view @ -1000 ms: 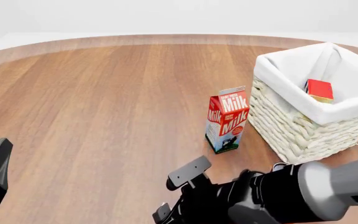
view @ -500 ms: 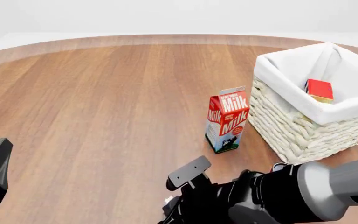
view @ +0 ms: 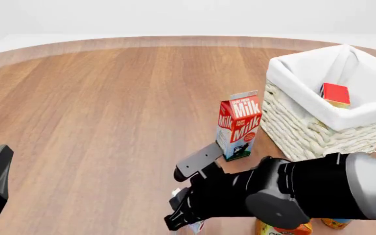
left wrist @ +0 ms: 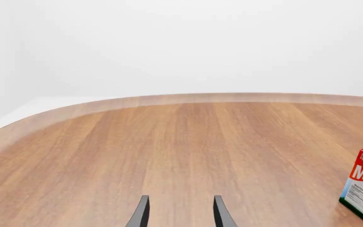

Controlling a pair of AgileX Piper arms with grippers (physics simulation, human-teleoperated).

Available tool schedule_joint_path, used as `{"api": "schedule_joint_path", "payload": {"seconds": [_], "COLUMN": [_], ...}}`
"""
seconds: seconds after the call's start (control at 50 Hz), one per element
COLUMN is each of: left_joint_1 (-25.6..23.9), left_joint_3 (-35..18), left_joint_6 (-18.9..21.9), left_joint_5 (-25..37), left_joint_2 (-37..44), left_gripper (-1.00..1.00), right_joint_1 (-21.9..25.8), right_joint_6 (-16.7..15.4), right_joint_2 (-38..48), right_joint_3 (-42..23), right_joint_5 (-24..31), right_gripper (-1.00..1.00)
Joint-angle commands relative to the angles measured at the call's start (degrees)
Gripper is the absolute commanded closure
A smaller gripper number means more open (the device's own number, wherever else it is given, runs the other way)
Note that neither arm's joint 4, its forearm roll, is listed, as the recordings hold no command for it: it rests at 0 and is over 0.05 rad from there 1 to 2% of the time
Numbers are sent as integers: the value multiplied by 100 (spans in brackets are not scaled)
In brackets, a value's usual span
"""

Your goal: Pick up the cream cheese box and the butter, and put them in the basket.

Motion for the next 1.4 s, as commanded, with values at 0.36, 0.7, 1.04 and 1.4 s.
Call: {"api": "schedule_joint_path", "payload": {"seconds": [0.36, 0.7, 1.04, 1.4], "left_joint_1": [0, 0, 0, 0], "left_joint_3": [0, 0, 0, 0], "left_joint_6": [0, 0, 0, 0], "left_joint_5": [0, 0, 0, 0], "left_joint_2": [0, 0, 0, 0], "left_gripper": [-100, -100, -100, -100], "right_joint_1": [-433, -867, -1516, -2387], "right_joint_6": [-867, -1394, -1842, -2283], "right_joint_2": [-1284, -1950, -2579, -3046], "right_joint_3": [-875, -1328, -1709, -2052], "right_joint_5": [1304, 1918, 2379, 2764], "right_gripper": [100, 100, 100, 100]}}
